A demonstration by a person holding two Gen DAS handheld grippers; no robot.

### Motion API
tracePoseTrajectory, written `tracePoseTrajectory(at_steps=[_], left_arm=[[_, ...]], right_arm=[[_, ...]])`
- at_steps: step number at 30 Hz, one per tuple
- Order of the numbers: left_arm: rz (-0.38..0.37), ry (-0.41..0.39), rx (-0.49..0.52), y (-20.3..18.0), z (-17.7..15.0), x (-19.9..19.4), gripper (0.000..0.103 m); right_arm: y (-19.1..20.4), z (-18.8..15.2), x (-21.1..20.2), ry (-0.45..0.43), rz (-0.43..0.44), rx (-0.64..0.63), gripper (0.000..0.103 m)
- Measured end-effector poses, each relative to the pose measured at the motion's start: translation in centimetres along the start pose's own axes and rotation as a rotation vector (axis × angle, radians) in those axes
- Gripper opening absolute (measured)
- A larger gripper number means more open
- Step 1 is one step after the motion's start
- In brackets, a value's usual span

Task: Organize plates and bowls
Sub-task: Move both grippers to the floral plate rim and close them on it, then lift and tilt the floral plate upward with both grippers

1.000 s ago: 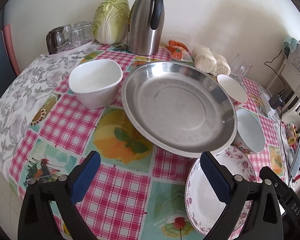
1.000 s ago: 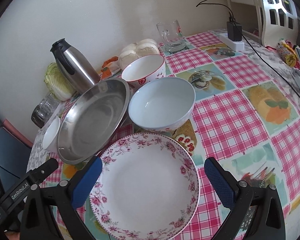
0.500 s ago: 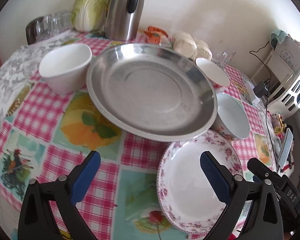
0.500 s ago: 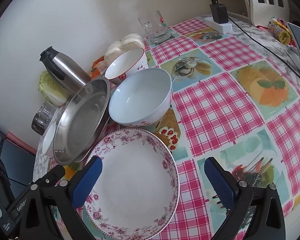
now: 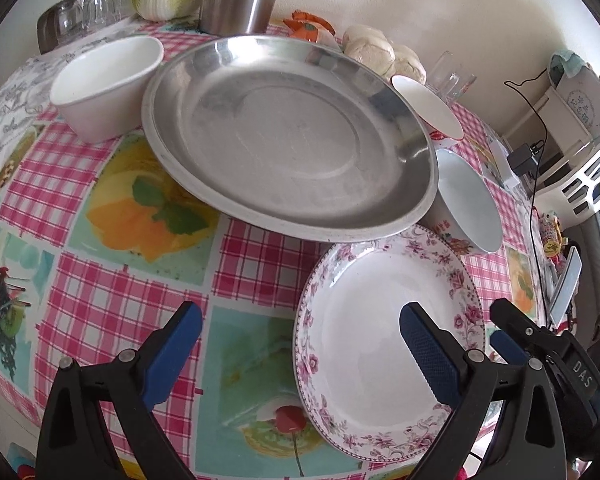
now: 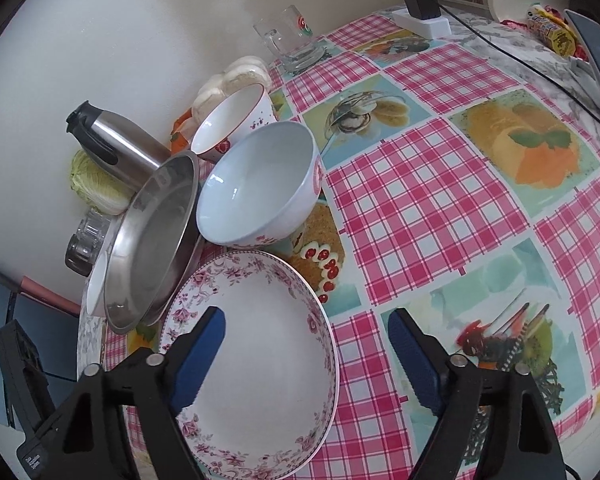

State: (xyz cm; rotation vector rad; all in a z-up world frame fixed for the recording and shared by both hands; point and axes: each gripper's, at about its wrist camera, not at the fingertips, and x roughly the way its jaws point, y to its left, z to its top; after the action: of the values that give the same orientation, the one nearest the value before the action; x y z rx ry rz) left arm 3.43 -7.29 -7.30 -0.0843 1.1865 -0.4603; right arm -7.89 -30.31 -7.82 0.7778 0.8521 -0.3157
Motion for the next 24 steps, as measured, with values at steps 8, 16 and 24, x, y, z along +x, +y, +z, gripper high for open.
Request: tracePoseTrajectory(at_steps=[8,16,24], left_arm=[[-0.046,0.04,-0.007,-0.1,-0.2,1.0,0.08],[-0.11,0.1,-0.073,0.6,-0.3,2.4,0.054],[-0.219,0.141,-0.133,1.6,-0.4,2.7,0.048]], right_arm=[[-1.2,-0.2,1.2,0.048,0.032,0.06,0.037],[-1.7,-0.7,2.1,0.092,0.055,0.087,0.027],[-2.8,-1.1,2.6,0.118,0.096,0.133,0.014]])
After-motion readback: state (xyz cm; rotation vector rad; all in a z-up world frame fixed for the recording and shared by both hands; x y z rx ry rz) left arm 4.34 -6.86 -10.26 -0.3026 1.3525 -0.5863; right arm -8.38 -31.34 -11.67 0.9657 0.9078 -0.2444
